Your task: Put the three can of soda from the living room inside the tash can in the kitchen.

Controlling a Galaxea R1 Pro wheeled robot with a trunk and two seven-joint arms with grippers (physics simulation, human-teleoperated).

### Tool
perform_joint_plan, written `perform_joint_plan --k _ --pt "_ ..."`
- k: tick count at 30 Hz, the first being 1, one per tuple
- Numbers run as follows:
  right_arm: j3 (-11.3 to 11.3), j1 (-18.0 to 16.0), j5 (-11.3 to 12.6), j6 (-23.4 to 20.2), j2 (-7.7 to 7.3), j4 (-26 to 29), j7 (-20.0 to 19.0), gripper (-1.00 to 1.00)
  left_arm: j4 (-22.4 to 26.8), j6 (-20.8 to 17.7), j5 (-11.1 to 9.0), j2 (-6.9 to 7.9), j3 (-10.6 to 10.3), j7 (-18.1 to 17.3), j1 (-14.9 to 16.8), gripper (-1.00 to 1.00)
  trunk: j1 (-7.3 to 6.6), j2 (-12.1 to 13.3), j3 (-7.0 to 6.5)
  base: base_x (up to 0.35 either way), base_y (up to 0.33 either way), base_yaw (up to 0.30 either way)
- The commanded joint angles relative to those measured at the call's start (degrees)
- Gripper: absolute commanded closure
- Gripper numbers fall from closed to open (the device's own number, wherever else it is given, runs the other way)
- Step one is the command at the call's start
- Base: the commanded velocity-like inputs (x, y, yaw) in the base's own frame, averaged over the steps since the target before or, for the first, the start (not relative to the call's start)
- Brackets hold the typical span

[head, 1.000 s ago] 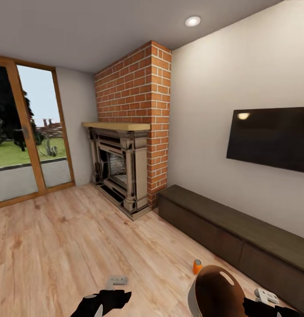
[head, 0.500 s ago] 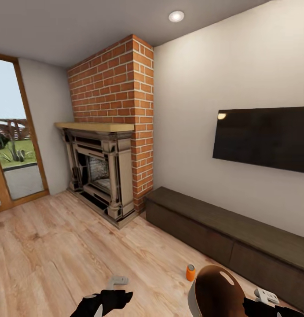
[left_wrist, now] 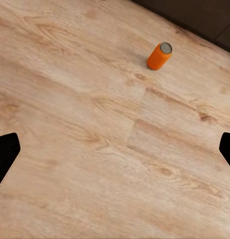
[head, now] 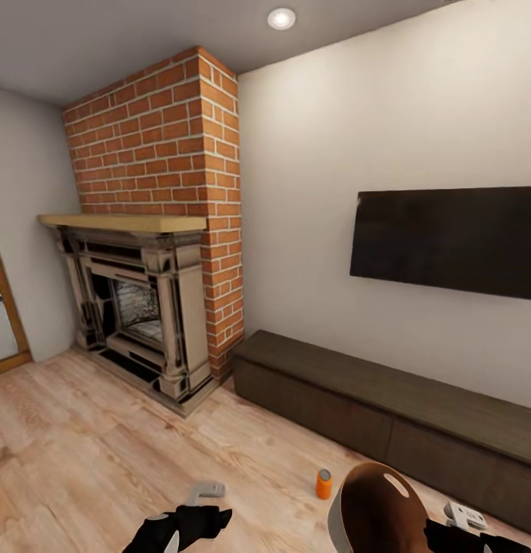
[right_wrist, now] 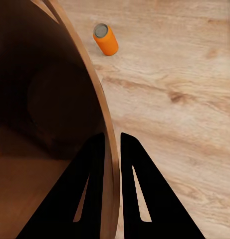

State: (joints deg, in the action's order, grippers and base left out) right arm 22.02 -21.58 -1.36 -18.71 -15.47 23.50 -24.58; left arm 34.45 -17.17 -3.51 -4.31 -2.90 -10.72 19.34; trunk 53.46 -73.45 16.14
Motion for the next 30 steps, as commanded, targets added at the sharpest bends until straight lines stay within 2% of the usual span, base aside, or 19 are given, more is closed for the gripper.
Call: perform_joint_plan --k 1,30 --pt "0.2 0.0 0.9 -0.2 0.01 0.1 -0.4 1.00 0.0 0.0 0.0 0.00 0.0 0.0 0.0 -1.00 0.00 0.0 -0.01 0.208 0.271 -0.286" --pt "0.2 0.0 0.9 -0.2 0.01 0.1 -0.4 1.00 0.0 -0.1 0.0 0.00 0.0 0.0 0.0 -1.00 0.00 0.0 -0.01 0.178 0.278 -0.286"
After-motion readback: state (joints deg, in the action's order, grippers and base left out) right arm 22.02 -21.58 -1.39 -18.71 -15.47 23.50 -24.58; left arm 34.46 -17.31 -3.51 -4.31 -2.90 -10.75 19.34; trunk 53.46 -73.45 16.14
